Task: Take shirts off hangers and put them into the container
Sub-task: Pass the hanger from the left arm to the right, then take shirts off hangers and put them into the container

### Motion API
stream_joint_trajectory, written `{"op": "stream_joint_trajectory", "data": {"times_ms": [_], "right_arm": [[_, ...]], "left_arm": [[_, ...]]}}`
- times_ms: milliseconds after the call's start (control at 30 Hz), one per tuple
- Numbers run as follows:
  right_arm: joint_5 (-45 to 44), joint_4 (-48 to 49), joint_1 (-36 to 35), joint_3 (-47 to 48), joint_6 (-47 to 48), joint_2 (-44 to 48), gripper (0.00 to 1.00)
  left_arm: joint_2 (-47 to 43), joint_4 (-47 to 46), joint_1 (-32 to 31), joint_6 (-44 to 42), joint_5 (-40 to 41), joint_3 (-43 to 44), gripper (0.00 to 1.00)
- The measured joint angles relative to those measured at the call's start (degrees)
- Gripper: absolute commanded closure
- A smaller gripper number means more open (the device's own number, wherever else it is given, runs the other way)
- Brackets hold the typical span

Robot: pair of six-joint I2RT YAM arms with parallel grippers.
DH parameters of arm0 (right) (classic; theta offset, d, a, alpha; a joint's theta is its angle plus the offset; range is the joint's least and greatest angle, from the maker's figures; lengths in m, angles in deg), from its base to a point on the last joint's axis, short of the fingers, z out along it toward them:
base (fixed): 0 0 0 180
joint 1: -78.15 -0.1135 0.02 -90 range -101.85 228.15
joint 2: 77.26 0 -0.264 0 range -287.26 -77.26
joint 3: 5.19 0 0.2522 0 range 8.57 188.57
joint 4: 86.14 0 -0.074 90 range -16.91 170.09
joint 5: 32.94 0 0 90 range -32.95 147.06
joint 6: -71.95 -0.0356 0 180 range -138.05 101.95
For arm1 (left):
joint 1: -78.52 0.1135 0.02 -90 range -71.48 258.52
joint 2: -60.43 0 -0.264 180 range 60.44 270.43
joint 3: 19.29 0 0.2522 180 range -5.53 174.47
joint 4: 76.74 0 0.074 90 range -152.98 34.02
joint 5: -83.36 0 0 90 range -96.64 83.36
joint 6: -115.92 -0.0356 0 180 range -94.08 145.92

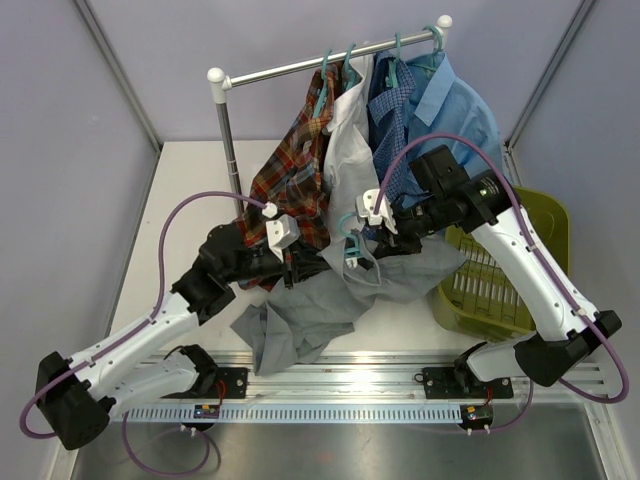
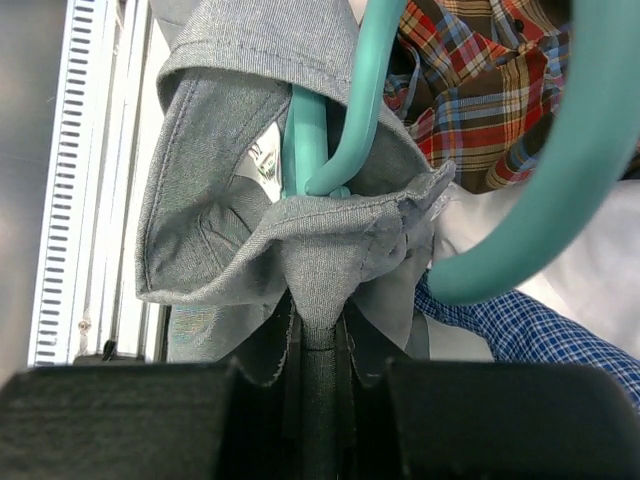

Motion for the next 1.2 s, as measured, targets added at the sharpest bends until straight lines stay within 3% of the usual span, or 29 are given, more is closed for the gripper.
{"op": "stream_joint_trajectory", "data": {"times_ms": [33,67,133,167,300,400,533,767,1000,1200], "right_arm": [[-0.26,0.02,0.00,0.22,-0.28,0.00,1.00],[-0.76,0.24,-0.04,0.33,-0.81,0.04,1.00],[-2.27,0.13,-0.31,0.44,-2.19,0.20,1.00],[-3.76,-0.07,-0.37,0.42,-3.04,0.37,1.00],[-10.56,0.17,-0.46,-0.07,-6.49,1.95,1.00],[-15.13,1.03,-0.50,-1.20,-8.90,3.43,1.00],[-19.26,3.15,-0.55,-2.84,-11.45,3.98,1.00],[-22.18,5.75,-0.98,-4.22,-13.51,3.87,1.00],[-23.21,6.97,-1.16,-5.77,-14.25,3.87,1.00],[-23.39,7.80,-1.20,-6.64,-14.49,3.87,1.00]], "left_arm": [[-0.04,-0.04,0.00,0.13,0.24,0.00,0.94],[-0.15,0.00,-0.04,0.20,0.90,0.00,0.71],[-0.57,1.03,-0.20,0.15,3.78,0.35,0.45],[-0.94,2.32,-0.13,0.13,6.03,1.14,0.25],[-4.15,9.57,0.26,1.22,16.55,6.86,0.01],[-7.63,16.61,0.24,4.13,25.22,12.55,0.01],[-8.04,24.46,0.39,10.40,30.88,20.02,0.01],[2.80,32.54,-1.03,20.17,30.97,23.93,0.01],[14.34,41.27,-8.79,21.42,36.94,28.04,0.04],[17.05,43.01,-11.98,20.96,42.64,33.90,0.08]]}}
